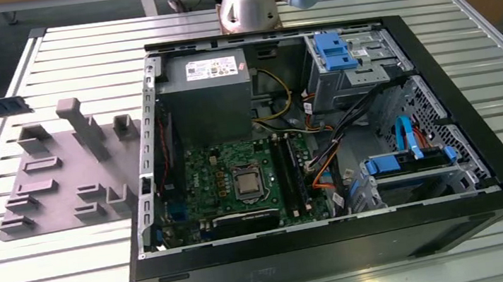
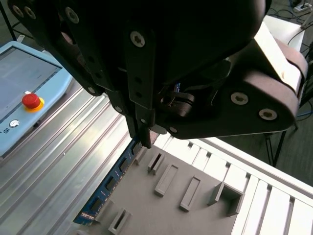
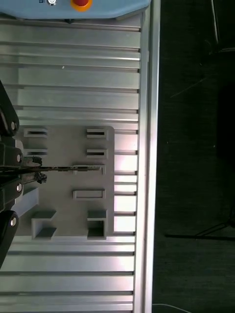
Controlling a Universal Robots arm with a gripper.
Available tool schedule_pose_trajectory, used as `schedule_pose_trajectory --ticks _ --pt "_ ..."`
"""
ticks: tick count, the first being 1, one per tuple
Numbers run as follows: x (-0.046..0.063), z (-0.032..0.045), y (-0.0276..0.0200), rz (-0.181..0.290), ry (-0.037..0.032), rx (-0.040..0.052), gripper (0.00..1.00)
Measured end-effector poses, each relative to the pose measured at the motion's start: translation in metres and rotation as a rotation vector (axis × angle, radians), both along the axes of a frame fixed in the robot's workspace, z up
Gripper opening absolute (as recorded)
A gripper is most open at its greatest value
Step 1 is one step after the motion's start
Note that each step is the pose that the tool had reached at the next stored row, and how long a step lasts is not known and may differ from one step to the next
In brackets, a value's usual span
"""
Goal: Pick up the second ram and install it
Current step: 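Pick up the second ram and move it above second insertion slot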
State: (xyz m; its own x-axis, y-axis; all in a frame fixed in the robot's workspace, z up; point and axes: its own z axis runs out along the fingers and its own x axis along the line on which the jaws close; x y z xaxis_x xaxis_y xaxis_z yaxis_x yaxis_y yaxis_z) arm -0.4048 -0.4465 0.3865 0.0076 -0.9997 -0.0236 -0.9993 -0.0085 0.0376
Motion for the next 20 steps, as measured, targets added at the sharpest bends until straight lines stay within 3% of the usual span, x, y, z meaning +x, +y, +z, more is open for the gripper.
schedule_pose_trajectory --ticks 3,20 --pt "0.0000 0.0036 0.0005 0.000 0.0000 -0.0007 0.14" --pt "0.0033 0.0040 0.0006 0.000 0.0000 -0.0026 0.14"
